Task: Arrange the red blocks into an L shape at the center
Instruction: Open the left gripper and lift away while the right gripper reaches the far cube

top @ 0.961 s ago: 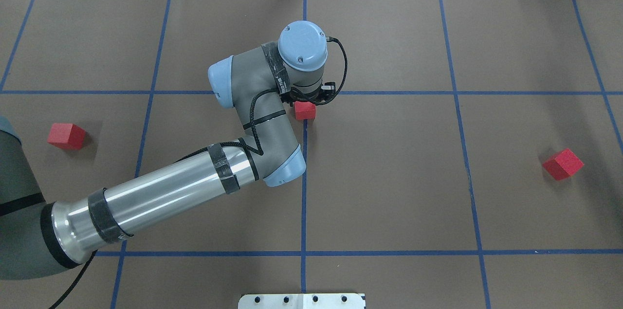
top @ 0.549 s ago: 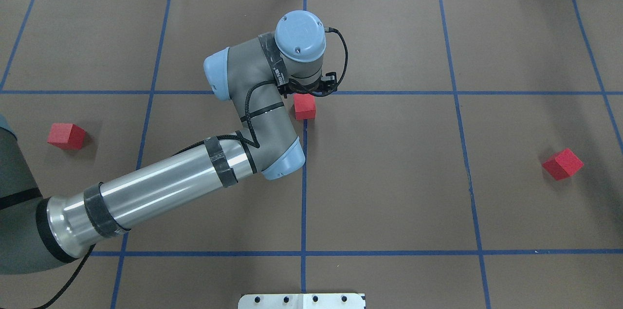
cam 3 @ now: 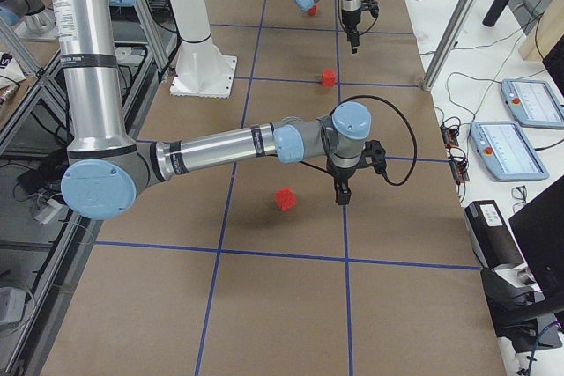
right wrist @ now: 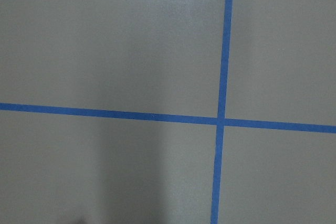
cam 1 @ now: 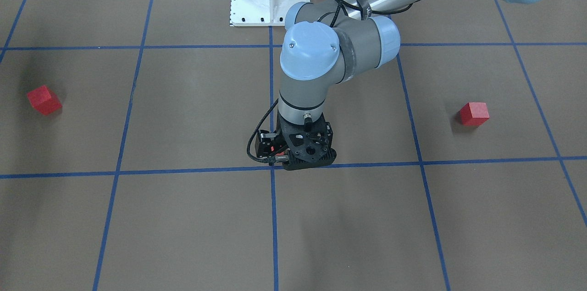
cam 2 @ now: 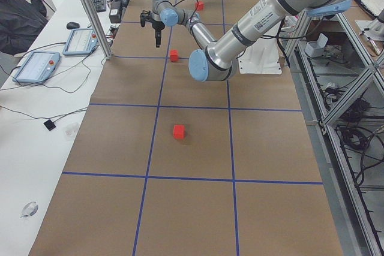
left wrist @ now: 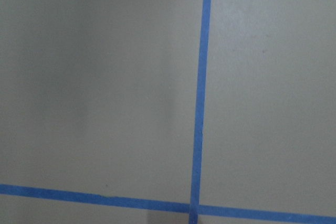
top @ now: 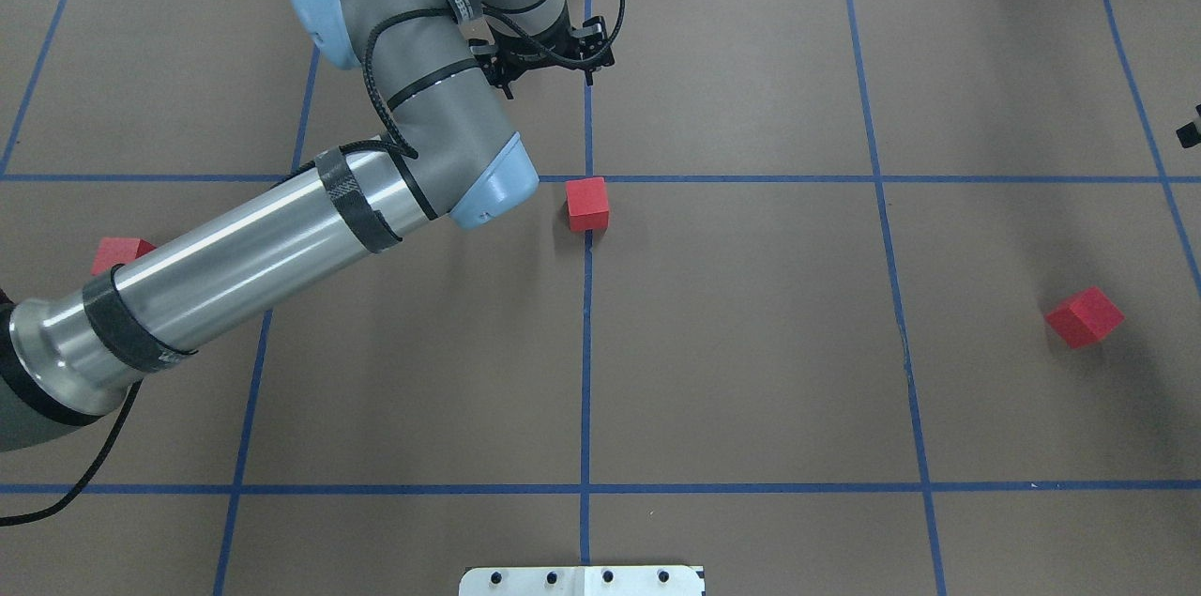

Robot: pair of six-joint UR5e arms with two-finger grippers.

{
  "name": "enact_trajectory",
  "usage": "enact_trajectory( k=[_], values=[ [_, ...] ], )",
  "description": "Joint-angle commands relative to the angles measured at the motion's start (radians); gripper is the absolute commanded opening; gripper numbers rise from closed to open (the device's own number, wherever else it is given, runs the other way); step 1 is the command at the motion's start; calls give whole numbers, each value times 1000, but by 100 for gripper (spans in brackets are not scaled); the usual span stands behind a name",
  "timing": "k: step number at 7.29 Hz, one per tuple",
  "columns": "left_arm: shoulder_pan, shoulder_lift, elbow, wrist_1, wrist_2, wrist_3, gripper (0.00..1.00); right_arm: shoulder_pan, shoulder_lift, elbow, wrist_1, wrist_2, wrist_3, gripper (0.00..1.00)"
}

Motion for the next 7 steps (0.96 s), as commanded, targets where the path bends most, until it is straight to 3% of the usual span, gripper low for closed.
enact_trajectory(
  k=[1,2,3,4,7],
  values=[
    [-25,3,-9,3,-5,0,99,-112,-69,121,36,-3,43,99],
    [-26,3,-9,3,-2,0,99,-154,-164,118,179,-23,36,99],
    [-26,3,-9,3,-1,0,99,-189,-273,106,445,-88,40,99],
    [-28,3,-9,3,-1,0,99,-206,-320,68,563,-89,43,99],
    [-20,21,-4,-3,1,0,99,-284,-317,29,569,-96,43,99]
  ],
)
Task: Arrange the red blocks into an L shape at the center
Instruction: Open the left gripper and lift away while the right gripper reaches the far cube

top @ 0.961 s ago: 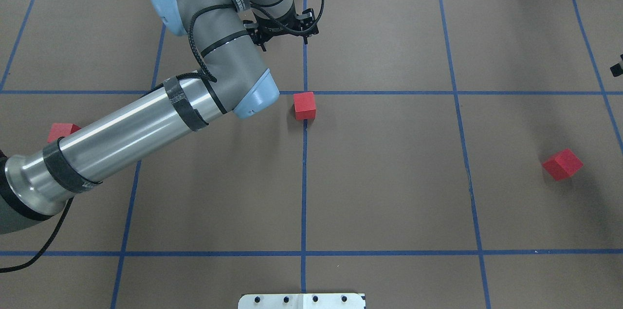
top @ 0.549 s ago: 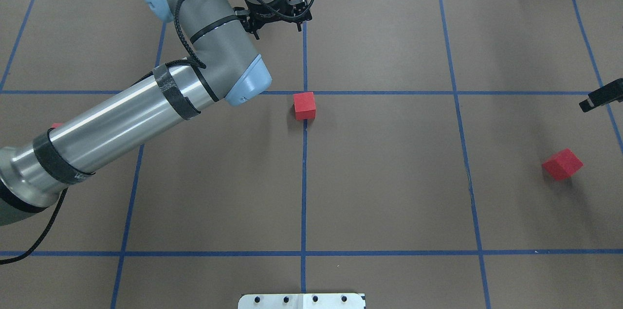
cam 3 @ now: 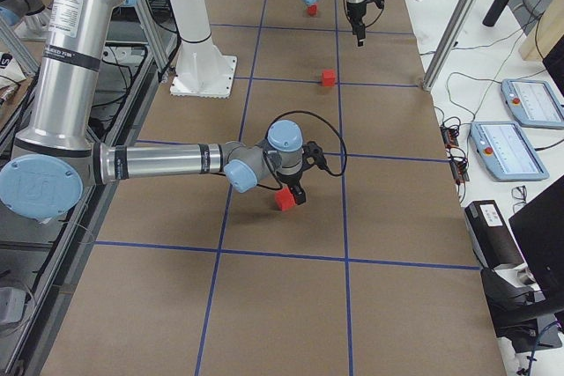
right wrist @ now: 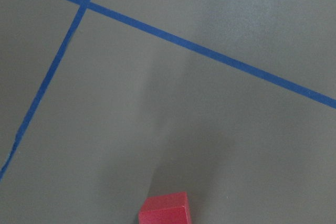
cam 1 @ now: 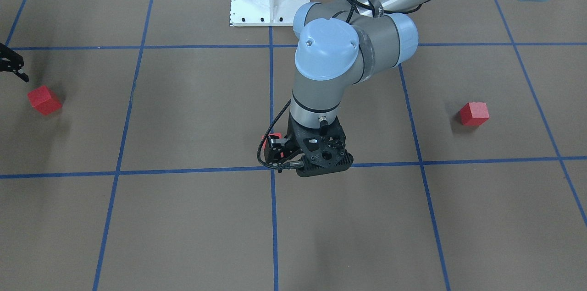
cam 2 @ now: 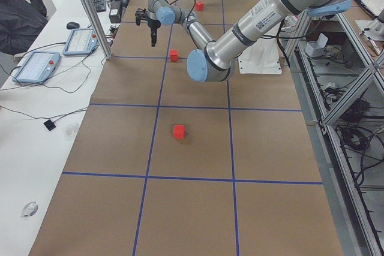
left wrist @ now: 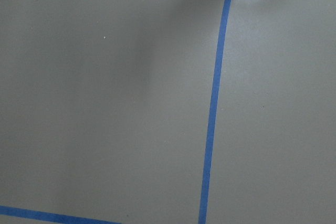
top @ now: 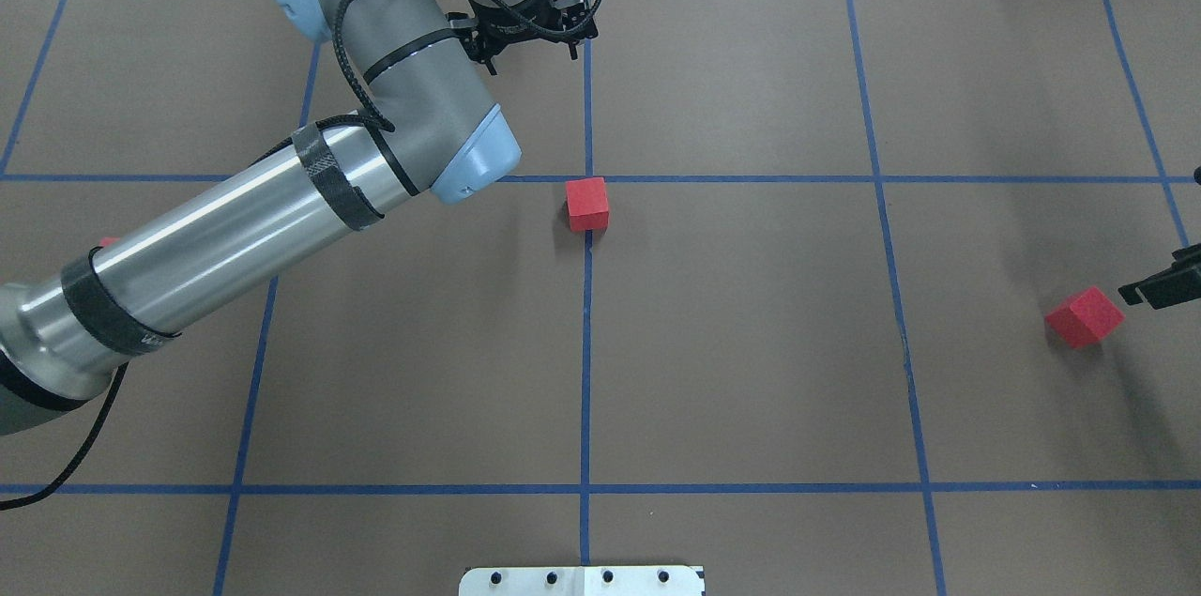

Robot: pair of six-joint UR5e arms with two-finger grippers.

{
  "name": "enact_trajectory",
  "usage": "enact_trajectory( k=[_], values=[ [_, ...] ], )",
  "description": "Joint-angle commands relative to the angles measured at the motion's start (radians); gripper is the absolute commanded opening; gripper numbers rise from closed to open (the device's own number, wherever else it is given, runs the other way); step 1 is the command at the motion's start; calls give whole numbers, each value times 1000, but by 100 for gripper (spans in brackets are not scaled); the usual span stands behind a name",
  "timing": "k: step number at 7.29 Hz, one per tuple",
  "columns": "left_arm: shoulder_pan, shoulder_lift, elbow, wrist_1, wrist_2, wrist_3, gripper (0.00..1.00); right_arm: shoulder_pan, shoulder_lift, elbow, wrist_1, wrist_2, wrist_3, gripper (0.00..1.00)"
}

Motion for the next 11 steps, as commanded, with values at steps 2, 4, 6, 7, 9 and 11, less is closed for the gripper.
enact_trajectory(
  k=[2,4,6,7,9,11],
  values=[
    [0,11,3,-7,0,2,99,-85,32,-69,13,-31,3,99],
    [0,12,3,-7,-1,2,99,-95,32,-75,11,-31,3,99],
    [2,31,0,-9,-1,2,99,-130,32,-78,13,-31,38,99],
    [2,31,1,-9,-1,2,99,-153,34,-80,11,-33,48,99],
    [3,47,1,-19,-1,2,99,-165,35,-90,13,-54,48,99],
    [5,67,3,-55,-1,2,99,-168,63,-104,13,-74,48,99]
  ],
)
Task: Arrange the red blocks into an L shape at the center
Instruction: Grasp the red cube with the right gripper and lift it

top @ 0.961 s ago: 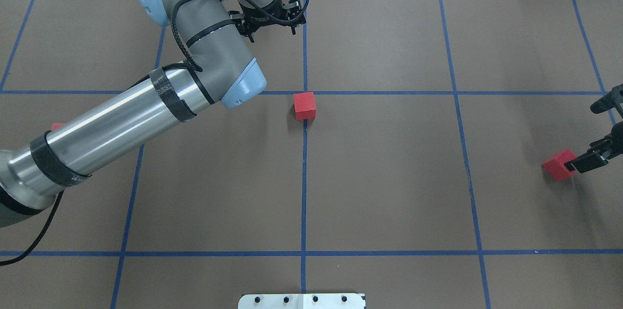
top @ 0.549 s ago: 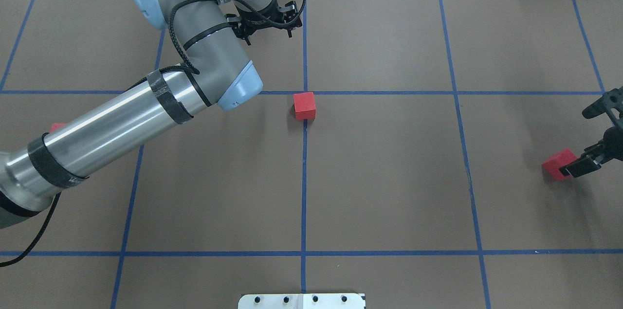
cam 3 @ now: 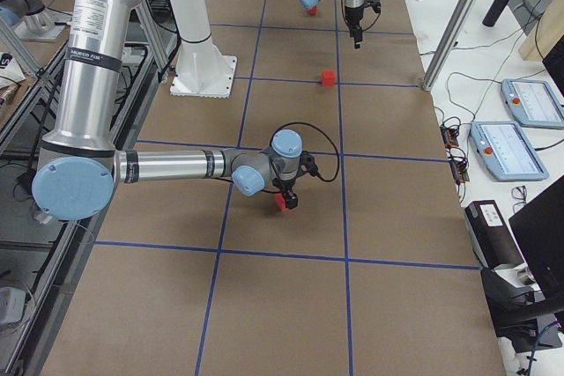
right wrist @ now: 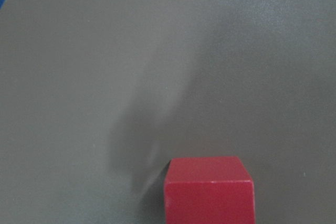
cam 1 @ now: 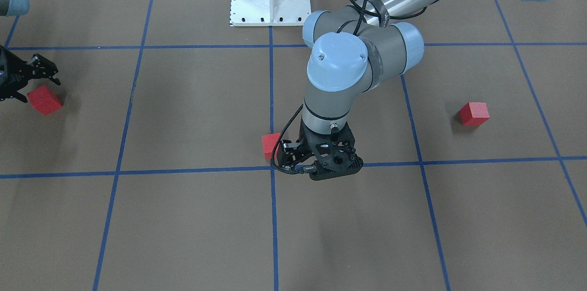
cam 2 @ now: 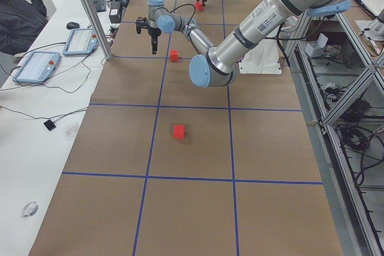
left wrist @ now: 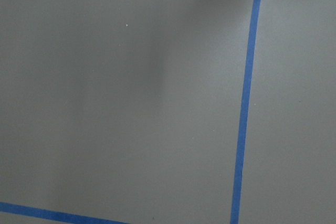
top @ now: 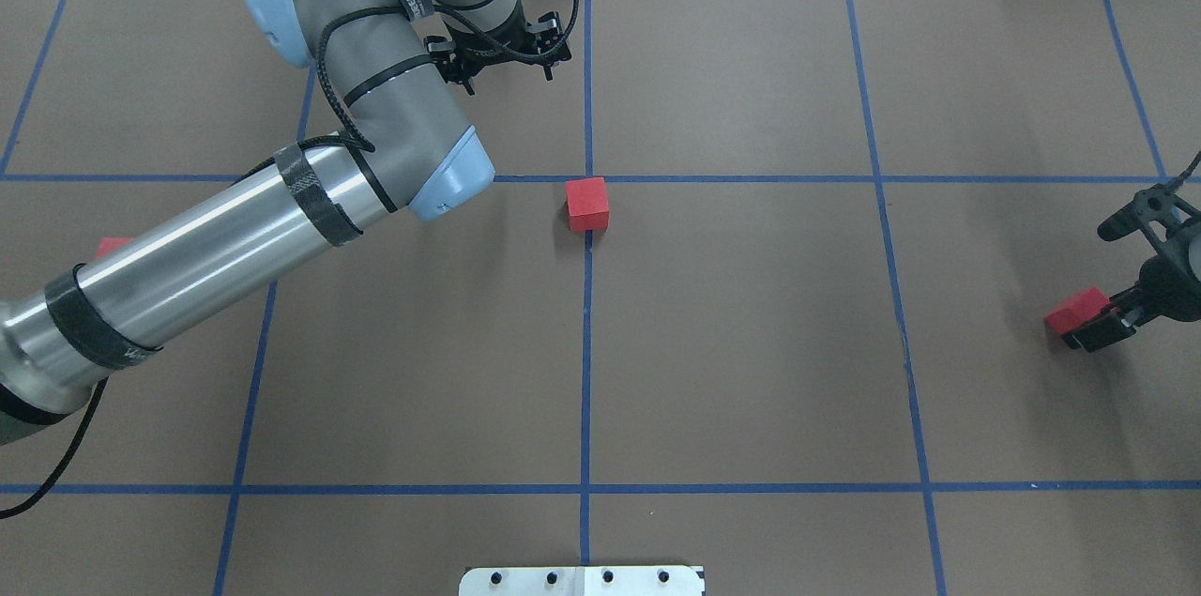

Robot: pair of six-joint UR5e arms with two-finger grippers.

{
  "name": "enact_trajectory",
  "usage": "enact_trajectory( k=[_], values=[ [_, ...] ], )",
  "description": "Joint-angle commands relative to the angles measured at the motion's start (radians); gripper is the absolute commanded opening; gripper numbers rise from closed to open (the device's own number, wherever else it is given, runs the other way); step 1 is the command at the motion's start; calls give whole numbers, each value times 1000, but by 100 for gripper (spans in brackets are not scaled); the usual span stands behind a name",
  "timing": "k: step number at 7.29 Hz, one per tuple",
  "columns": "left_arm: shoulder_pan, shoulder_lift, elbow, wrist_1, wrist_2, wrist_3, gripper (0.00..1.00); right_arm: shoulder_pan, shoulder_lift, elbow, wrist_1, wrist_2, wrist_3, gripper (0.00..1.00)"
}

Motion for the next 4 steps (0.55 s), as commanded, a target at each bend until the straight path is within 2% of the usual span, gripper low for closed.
enact_trajectory(
  k=[1,3,4],
  values=[
    [0,10,1,-17,0,0,99,-2,14,-17,2,-10,0,99],
    [1,20,3,-28,0,0,99,-3,34,-31,0,-10,0,99],
    [0,20,3,-31,0,0,99,-3,49,-42,-6,-10,0,94]
  ],
)
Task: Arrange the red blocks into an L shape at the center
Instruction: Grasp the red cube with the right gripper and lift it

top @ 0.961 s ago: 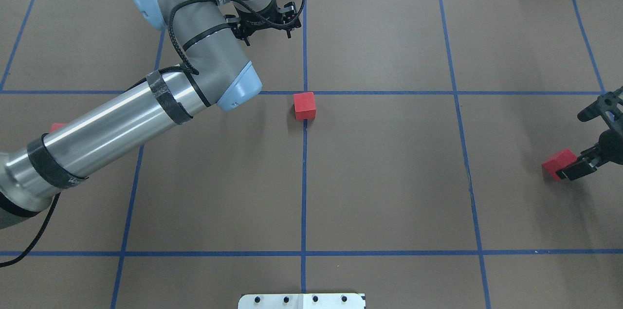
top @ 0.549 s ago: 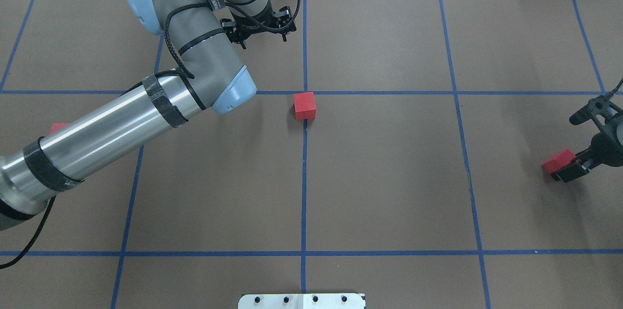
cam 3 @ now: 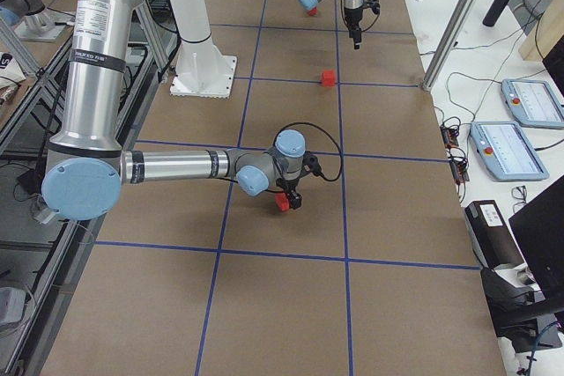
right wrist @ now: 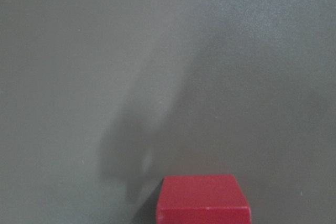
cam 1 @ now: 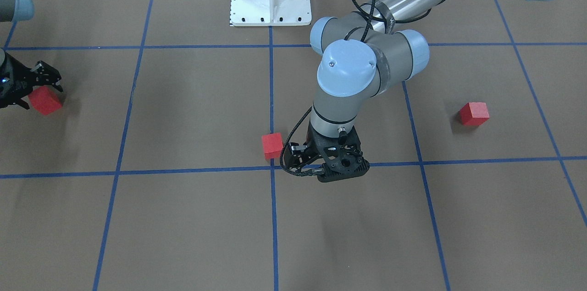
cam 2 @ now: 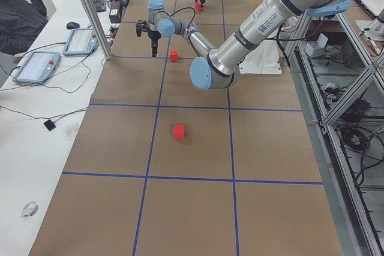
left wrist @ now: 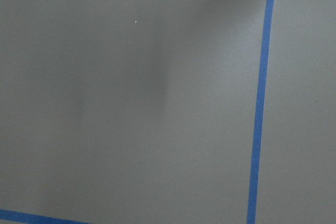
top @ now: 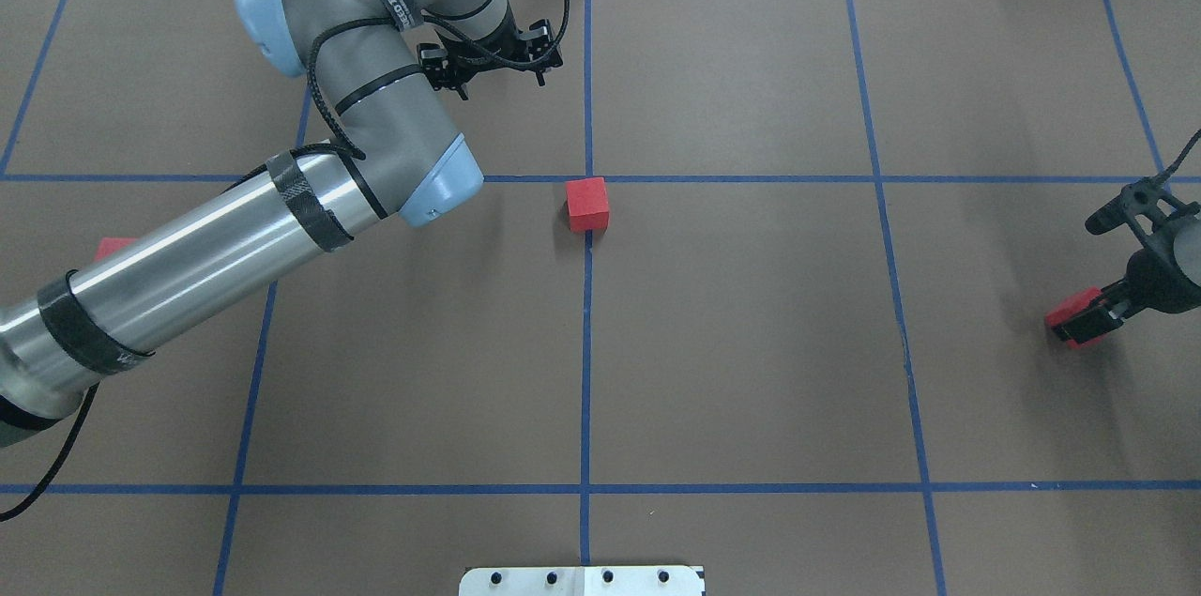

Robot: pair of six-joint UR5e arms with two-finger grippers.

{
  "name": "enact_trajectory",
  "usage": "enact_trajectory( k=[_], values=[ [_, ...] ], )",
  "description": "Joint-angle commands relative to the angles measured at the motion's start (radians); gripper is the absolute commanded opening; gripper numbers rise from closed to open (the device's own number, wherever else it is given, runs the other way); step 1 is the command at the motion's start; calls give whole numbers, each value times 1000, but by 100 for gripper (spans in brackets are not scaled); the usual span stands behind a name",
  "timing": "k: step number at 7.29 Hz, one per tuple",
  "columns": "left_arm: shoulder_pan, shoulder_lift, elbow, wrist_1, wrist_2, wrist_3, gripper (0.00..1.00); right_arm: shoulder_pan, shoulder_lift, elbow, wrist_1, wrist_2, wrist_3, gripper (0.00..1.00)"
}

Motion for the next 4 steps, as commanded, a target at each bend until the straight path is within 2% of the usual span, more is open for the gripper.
enact_trajectory(
  k=[1,3,4],
  values=[
    [-1,2,2,-6,0,0,99,0,21,-30,-5,0,0,84],
    [1,2,2,-4,0,0,99,3,18,-30,-5,1,0,65],
    [1,2,0,-4,0,0,99,4,15,-25,-4,1,0,51]
  ],
)
